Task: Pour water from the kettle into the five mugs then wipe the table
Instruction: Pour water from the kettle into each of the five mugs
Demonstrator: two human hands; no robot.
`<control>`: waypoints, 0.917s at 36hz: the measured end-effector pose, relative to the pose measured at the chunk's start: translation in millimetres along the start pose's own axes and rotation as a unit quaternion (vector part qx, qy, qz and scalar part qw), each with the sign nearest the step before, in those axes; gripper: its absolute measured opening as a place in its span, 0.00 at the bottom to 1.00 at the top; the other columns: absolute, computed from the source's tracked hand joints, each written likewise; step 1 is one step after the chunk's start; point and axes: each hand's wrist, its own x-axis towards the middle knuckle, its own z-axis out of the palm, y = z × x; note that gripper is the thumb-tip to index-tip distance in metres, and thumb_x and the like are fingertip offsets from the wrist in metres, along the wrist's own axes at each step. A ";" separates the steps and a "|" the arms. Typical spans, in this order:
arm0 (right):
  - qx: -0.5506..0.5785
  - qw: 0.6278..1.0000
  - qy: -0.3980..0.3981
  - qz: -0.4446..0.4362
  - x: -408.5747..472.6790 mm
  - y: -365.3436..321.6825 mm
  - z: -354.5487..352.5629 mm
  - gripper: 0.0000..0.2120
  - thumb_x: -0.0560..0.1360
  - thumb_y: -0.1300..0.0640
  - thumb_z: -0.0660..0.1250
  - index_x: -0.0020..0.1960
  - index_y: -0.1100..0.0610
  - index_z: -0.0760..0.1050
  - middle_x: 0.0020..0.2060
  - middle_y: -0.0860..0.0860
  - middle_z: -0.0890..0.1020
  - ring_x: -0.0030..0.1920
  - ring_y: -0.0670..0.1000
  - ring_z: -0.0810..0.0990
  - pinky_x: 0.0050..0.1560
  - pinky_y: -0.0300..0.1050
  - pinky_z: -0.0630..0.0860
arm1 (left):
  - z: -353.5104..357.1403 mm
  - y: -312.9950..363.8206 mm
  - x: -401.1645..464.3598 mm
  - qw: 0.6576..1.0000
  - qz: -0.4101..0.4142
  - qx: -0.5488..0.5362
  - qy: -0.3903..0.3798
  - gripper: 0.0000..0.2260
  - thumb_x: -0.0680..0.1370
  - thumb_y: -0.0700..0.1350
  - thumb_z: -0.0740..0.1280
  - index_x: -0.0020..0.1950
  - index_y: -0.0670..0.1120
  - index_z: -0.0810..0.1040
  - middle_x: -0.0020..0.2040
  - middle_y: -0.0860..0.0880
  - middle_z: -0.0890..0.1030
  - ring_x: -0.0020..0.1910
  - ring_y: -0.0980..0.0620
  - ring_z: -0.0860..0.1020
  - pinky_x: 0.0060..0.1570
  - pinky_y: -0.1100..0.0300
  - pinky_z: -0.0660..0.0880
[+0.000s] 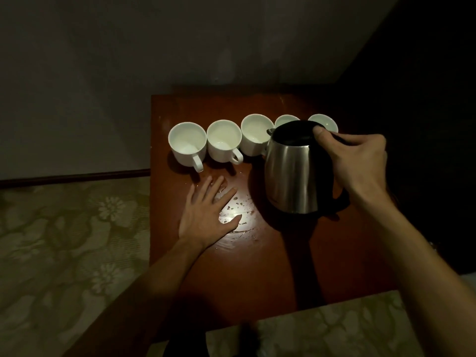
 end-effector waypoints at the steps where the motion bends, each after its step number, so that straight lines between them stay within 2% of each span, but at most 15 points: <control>1: -0.002 1.000 -0.001 -0.001 0.1 -1.0 0.1 0.44 0.58 0.17 0.71 0.59 0.49 0.89 0.51 0.48 0.90 0.52 0.50 0.89 0.55 0.58 0.87 | -0.5 0.1 0.3 1.000 -0.001 0.001 -0.003 0.33 0.78 0.73 0.55 0.81 0.63 0.60 0.84 0.50 0.55 0.83 0.47 0.50 0.78 0.42 0.41; 3: -0.008 1.000 0.001 -0.001 1.9 -1.9 1.6 0.41 0.62 0.20 0.70 0.60 0.50 0.89 0.51 0.48 0.90 0.51 0.50 0.89 0.55 0.58 0.87 | -1.1 0.5 0.4 1.000 -0.003 0.003 -0.008 0.33 0.78 0.73 0.54 0.81 0.63 0.59 0.84 0.50 0.54 0.83 0.47 0.50 0.78 0.43 0.38; 10: -0.023 1.000 0.000 0.006 3.4 -5.3 4.4 0.38 0.62 0.21 0.70 0.57 0.49 0.89 0.49 0.48 0.90 0.51 0.51 0.89 0.54 0.59 0.87 | -3.7 1.8 0.2 1.000 -0.005 0.000 -0.012 0.33 0.78 0.72 0.55 0.81 0.63 0.59 0.84 0.50 0.54 0.83 0.48 0.50 0.78 0.44 0.37; 18: -0.030 0.999 0.004 0.013 4.9 -5.4 4.8 0.41 0.61 0.20 0.70 0.58 0.50 0.89 0.50 0.49 0.90 0.51 0.52 0.89 0.54 0.59 0.87 | -2.6 1.1 -0.1 1.000 -0.005 -0.001 -0.012 0.33 0.78 0.72 0.55 0.81 0.63 0.59 0.84 0.50 0.55 0.83 0.47 0.50 0.78 0.42 0.40; 24: -0.040 0.999 -0.004 0.016 7.8 -7.3 4.5 0.38 0.61 0.21 0.70 0.54 0.51 0.89 0.46 0.48 0.89 0.47 0.50 0.89 0.51 0.57 0.88 | -3.9 2.0 0.2 1.000 -0.010 -0.007 -0.022 0.33 0.78 0.72 0.55 0.81 0.64 0.58 0.84 0.51 0.54 0.83 0.48 0.48 0.79 0.41 0.41; 29: -0.045 0.999 0.005 0.022 10.1 -9.1 6.3 0.44 0.59 0.18 0.70 0.58 0.51 0.88 0.51 0.49 0.89 0.50 0.51 0.89 0.53 0.58 0.88 | -3.4 2.2 0.4 1.000 -0.012 -0.007 -0.024 0.33 0.78 0.73 0.53 0.82 0.64 0.57 0.84 0.51 0.53 0.84 0.48 0.47 0.79 0.41 0.41; 33: -0.047 0.999 -0.004 0.015 8.1 -12.4 5.3 0.40 0.60 0.20 0.69 0.54 0.50 0.88 0.48 0.48 0.89 0.49 0.51 0.89 0.53 0.59 0.88 | -4.0 2.6 0.0 1.000 -0.010 -0.005 -0.017 0.33 0.78 0.73 0.54 0.81 0.63 0.58 0.84 0.50 0.54 0.83 0.48 0.49 0.78 0.43 0.39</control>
